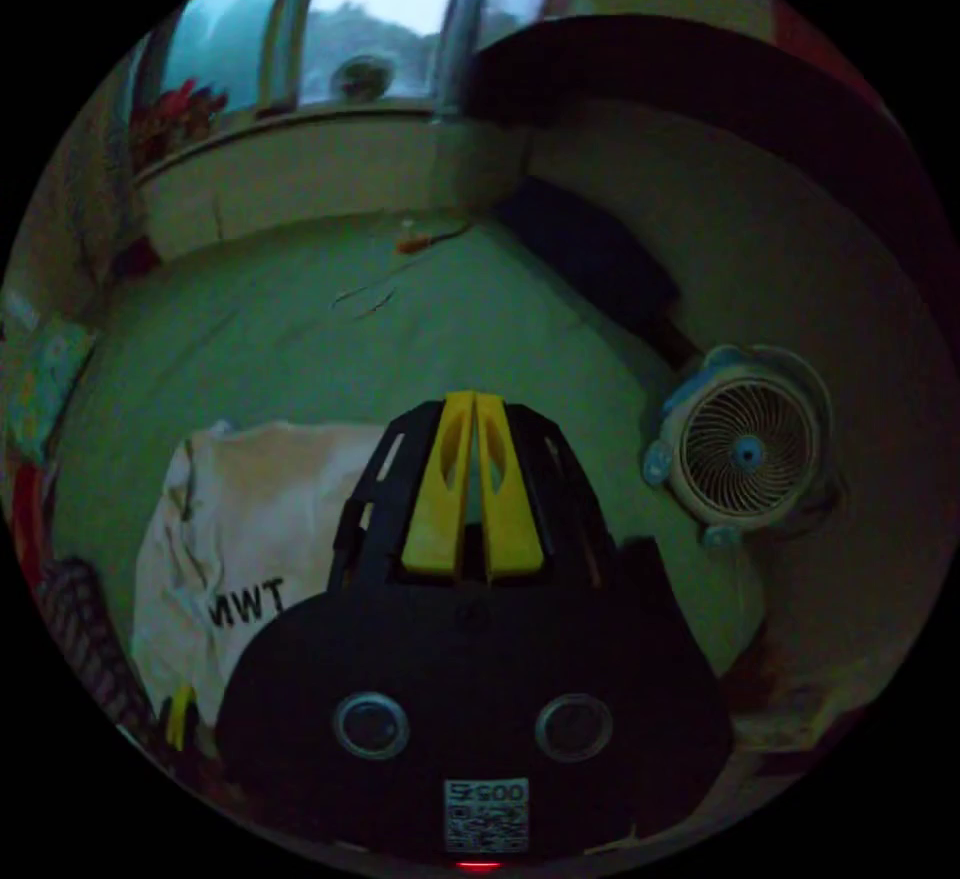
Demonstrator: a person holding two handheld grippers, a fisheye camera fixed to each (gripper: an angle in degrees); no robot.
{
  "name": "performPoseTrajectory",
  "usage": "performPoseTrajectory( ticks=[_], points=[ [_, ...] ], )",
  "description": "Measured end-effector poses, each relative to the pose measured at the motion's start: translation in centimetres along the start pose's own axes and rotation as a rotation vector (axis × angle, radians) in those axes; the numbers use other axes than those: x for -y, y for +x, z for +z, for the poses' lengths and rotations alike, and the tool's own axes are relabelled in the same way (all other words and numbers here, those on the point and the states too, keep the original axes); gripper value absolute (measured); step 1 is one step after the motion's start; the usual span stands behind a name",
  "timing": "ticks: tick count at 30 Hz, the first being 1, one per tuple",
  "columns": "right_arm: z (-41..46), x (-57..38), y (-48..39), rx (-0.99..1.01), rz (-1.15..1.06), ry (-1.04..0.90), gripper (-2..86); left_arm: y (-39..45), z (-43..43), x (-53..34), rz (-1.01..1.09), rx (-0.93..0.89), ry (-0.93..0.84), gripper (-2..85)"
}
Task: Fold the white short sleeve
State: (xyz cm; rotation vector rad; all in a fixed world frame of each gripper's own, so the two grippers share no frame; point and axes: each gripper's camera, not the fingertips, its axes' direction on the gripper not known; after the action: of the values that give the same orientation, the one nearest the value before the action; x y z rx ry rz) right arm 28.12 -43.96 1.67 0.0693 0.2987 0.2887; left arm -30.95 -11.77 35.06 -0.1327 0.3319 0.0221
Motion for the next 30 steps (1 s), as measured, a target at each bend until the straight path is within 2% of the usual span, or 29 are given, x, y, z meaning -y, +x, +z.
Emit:
performPoseTrajectory(
  ticks=[2, 5, 7, 11, 15, 19, 25, 30],
  points=[
    [0.0, -0.6, -1.0, 0.131, -0.027, 0.019, -0.5, 0.1, 0.3, 0.5, -0.012, -0.012, 0.006, 0.0],
    [-0.8, -4.9, -5.0, 0.211, -0.222, -0.032, 0.8, 0.5, 0.7, 1.2, -0.002, -0.069, 0.013, 0.9],
    [-1.8, -8.5, -7.3, 0.258, -0.275, -0.041, 1.6, 1.3, 0.9, 1.6, 0.048, -0.111, 0.021, 2.6],
    [-2.5, -14.1, -11.2, 0.43, -0.238, -0.117, 3.7, 2.5, 1.9, 2.2, 0.086, -0.067, -0.003, 6.1],
    [-1.8, -15.6, -12.3, 0.377, -0.137, -0.091, 3.7, 2.7, 2.2, 2.9, 0.064, -0.047, 0.015, 8.0],
    [0.4, -16.1, -13.0, 0.246, -0.143, -0.134, 3.6, 2.1, 1.5, 3.2, 0.047, -0.046, 0.051, 8.4],
    [1.7, -16.2, -14.7, 0.339, -0.105, -0.148, 3.3, 3.3, 1.5, 3.6, 0.108, -0.18, 0.126, 8.6],
    [2.3, -16.4, -16.6, 0.301, -0.148, -0.129, 3.1, 5.9, 4.1, 5.3, 0.187, -0.149, 0.041, 8.7]
  ],
)
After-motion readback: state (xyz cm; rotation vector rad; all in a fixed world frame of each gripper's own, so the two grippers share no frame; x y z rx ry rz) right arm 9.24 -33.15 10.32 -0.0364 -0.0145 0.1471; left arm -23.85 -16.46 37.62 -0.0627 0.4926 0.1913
